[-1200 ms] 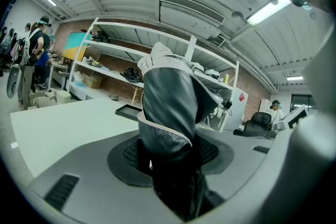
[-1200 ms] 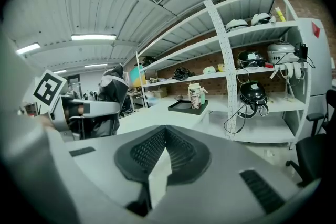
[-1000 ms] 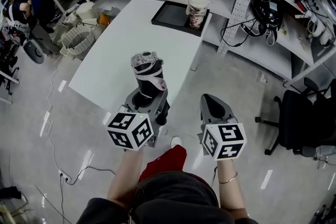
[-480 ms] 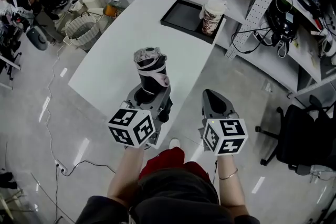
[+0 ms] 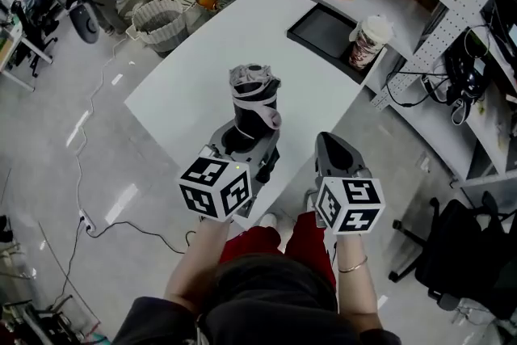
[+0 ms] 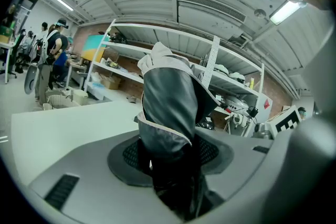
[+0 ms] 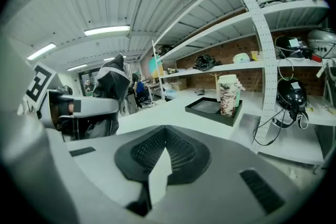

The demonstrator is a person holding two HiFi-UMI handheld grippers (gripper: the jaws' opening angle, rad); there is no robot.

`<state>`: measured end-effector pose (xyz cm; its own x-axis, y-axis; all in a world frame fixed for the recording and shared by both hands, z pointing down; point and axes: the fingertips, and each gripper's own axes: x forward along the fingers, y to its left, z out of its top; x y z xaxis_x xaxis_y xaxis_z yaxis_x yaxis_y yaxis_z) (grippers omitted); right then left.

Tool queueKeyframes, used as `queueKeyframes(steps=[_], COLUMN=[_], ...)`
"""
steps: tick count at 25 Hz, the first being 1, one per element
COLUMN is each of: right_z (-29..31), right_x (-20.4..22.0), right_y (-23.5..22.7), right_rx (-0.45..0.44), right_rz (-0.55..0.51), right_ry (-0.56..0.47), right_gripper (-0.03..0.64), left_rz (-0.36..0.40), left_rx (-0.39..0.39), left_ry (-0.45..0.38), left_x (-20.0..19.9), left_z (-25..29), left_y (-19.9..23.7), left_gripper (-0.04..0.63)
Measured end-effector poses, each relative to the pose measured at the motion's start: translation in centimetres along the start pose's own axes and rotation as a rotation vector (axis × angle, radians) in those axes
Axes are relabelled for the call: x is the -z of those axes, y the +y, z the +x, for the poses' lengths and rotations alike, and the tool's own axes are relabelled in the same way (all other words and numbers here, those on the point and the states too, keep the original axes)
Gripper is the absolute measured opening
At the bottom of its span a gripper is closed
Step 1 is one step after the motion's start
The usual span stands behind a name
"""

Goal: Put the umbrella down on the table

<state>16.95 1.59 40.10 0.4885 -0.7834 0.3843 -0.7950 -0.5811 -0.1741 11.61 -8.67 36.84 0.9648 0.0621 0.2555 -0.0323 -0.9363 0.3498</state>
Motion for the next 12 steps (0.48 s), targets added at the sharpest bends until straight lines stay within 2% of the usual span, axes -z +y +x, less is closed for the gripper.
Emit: queueKeyframes(steps=[5,12], right_z=[3.5,9.0], right_x=[-1.0,-2.9], right_y=[0.0,1.8], right_rx=[-0.114,-0.313], right_rz=[-0.046,-0.114], right_ry=[0.023,0.07], right_gripper=[0.018,0.018], left_rz=[-0.042,-0.101], left_rx=[-0.113,-0.325], left_ry=[-0.039,-0.086], left_x=[-0.2,-1.0], left_z=[0.2,-1.0], left_y=[2.5,6.6], left_gripper=[0.201,0.201])
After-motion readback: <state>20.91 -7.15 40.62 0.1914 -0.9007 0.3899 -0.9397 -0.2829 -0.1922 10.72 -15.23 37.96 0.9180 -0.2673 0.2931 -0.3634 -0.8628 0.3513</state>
